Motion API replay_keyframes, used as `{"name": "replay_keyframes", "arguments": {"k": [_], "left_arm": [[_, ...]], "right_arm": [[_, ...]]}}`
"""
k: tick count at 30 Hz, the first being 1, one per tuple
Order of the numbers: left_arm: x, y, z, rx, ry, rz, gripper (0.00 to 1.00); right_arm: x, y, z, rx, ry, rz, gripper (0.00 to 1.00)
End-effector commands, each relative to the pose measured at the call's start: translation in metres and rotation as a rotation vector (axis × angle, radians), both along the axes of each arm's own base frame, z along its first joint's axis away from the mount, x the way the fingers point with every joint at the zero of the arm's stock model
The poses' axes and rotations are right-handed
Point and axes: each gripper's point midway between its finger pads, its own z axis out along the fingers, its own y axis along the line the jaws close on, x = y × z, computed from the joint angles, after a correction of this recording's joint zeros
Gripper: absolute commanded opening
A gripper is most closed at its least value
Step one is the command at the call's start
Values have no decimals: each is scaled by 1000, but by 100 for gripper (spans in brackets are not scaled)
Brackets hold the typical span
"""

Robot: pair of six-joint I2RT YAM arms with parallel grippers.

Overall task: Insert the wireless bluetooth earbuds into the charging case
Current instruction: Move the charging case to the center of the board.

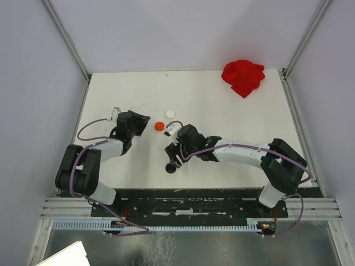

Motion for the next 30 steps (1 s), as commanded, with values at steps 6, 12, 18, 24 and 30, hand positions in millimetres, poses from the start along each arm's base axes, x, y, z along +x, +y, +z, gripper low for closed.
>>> {"name": "replay_keyframes", "arguments": {"k": [6, 12, 18, 24, 30], "left_arm": [[5, 16, 23, 55, -57, 26, 57], [3, 16, 23, 43, -60, 23, 57], [2, 17, 26, 32, -67, 21, 57], [1, 19, 26, 27, -69, 24, 57], [2, 19, 24, 18, -66, 19, 57]], "right_arm": [[-21, 12, -5, -53, -48, 79, 78], [-29, 12, -18, -114, -75, 81, 78], [-30, 16, -29, -172, -126, 76, 78], [-31, 21, -36, -201, -156, 77, 78], [-25, 20, -42, -224, -182, 52, 78]]}}
